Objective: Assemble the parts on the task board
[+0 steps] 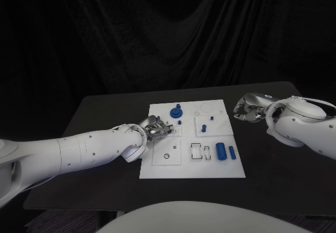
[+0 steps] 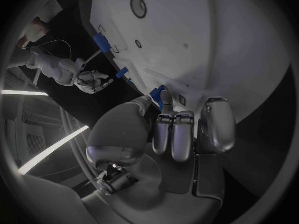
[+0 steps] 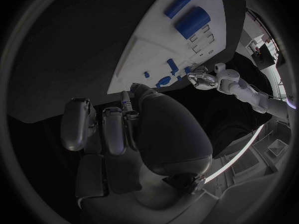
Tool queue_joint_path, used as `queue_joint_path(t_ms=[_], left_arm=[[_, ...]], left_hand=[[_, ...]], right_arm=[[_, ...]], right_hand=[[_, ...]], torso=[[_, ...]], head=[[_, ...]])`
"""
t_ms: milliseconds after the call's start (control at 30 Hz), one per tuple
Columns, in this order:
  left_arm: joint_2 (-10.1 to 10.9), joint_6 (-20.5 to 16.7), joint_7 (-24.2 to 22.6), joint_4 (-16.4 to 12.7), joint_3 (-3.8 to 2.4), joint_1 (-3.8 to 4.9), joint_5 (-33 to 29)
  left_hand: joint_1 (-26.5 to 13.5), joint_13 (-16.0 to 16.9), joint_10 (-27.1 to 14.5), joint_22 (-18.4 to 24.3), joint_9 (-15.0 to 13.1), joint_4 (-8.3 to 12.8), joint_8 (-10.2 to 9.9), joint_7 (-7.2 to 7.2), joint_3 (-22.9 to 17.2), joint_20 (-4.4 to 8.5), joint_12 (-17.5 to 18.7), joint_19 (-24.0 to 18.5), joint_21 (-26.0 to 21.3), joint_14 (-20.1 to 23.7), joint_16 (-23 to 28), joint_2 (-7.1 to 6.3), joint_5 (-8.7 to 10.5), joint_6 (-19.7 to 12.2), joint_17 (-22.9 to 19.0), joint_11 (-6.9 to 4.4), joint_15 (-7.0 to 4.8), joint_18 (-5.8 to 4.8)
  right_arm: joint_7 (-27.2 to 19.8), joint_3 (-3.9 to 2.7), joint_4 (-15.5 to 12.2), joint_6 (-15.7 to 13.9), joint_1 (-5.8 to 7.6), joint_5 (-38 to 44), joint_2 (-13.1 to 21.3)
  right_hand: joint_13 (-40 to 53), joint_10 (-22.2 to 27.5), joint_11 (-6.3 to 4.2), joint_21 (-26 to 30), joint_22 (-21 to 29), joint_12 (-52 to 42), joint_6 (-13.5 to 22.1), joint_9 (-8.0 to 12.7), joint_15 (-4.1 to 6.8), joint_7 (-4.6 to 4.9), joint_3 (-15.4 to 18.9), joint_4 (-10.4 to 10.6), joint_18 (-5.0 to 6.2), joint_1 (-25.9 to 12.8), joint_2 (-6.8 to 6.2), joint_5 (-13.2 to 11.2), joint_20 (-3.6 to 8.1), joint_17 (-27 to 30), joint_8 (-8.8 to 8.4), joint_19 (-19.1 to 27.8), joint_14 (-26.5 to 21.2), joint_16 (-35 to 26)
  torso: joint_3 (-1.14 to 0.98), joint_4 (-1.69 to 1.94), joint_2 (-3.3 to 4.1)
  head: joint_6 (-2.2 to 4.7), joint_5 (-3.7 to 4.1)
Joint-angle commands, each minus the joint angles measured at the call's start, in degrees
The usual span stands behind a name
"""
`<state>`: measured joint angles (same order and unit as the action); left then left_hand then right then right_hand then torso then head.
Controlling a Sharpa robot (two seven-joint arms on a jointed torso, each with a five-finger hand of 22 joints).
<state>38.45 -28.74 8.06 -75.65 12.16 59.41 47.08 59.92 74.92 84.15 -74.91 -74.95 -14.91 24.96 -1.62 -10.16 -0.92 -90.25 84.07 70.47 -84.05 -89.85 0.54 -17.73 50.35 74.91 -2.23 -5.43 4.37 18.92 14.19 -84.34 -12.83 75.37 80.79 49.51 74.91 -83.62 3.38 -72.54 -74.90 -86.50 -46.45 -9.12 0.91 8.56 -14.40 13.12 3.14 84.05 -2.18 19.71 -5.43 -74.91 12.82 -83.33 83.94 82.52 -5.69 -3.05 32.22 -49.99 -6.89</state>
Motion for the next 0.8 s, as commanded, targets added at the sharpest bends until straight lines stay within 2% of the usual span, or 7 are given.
queue_joint_path(t_ms=[33,200,333,433,800], left_arm=[[-0.1,1.31,0.26,-0.03,-0.05,-0.12,0.49],[-0.2,1.94,0.03,0.16,-0.05,-0.13,0.6],[-0.29,2.3,-0.15,0.3,-0.05,-0.13,0.62],[-0.33,2.47,-0.32,0.36,-0.05,-0.13,0.63],[-0.11,2.68,-0.55,0.36,-0.05,-0.13,0.64]], left_hand=[[1.17,15.08,5.85,-9.77,-1.59,0.88,0.48,0.05,-0.07,0.34,0.25,1.07,0.14,-5.95,-0.15,-0.15,0.27,-0.7,15.09,-0.39,-0.32,-0.36],[2.29,15.08,5.85,-9.7,-1.43,1.98,0.5,-0.1,-0.01,0.3,0.25,0.95,-0.13,-5.95,-0.15,-0.64,0.76,-1.56,15.09,-0.29,-0.25,-0.32],[2.22,15.08,5.85,-9.66,-1.19,2.1,0.05,-0.36,0.28,0.2,0.25,0.86,-0.28,-5.95,-0.15,-0.65,1.92,-2.08,15.09,-0.08,-0.1,-0.31],[2.18,15.08,5.85,-9.63,-1.14,2.08,-0.06,-0.39,0.31,0.18,0.25,0.81,-0.4,-5.95,-0.15,-0.6,2.01,-2.16,15.09,-0.04,-0.07,-0.28],[2.31,15.08,5.85,-9.6,-0.68,2.07,-1.16,-0.63,0.24,-0.06,0.25,0.67,-0.54,-5.95,-0.15,-0.12,0.13,-2.57,15.09,0.21,0.19,-0.26]], right_arm=[[0.99,-0.05,-0.07,0.63,-0.13,0.12,0.04],[1.0,-0.05,-0.04,0.8,-0.15,-0.16,0.02],[1.02,-0.05,-0.03,0.94,-0.17,-0.24,-0.02],[1.02,-0.05,-0.03,1.04,-0.19,-0.27,-0.04],[1.09,-0.05,-0.05,1.47,-0.22,-0.42,0.06]], right_hand=[[8.24,0.04,-0.04,0.27,-9.77,0.26,0.0,0.04,0.03,-0.24,-0.3,0.01,0.86,-0.43,0.08,0.19,0.27,-0.54,-0.02,0.25,2.36,-0.16],[8.24,0.04,-0.04,0.27,-9.77,0.26,0.0,0.04,0.03,-0.24,-0.3,0.01,0.86,-0.43,0.08,0.19,0.27,-0.54,-0.02,0.25,2.36,-0.16],[8.24,0.04,-0.04,0.27,-9.77,0.26,0.0,0.04,0.03,-0.24,-0.3,0.01,0.86,-0.43,0.08,0.19,0.27,-0.54,-0.02,0.25,2.36,-0.16],[8.24,0.04,-0.04,0.27,-9.77,0.26,0.0,0.04,0.03,-0.24,-0.3,0.01,0.86,-0.43,0.08,0.19,0.27,-0.54,-0.02,0.25,2.36,-0.16],[8.17,0.09,-0.07,0.31,-9.76,0.3,-0.06,0.06,0.04,-0.25,-0.29,0.01,0.86,-0.51,-0.01,0.16,0.28,-0.43,0.0,0.25,2.34,-0.21]], torso=[[-0.02,0.01,0.01],[0.0,0.04,-0.03],[-0.01,0.04,-0.02],[0.0,0.02,-0.02],[0.0,0.05,0.03]], head=[[-0.01,-0.02],[-0.01,-0.1],[-0.01,-0.13],[-0.01,-0.2],[-0.01,-0.16]])
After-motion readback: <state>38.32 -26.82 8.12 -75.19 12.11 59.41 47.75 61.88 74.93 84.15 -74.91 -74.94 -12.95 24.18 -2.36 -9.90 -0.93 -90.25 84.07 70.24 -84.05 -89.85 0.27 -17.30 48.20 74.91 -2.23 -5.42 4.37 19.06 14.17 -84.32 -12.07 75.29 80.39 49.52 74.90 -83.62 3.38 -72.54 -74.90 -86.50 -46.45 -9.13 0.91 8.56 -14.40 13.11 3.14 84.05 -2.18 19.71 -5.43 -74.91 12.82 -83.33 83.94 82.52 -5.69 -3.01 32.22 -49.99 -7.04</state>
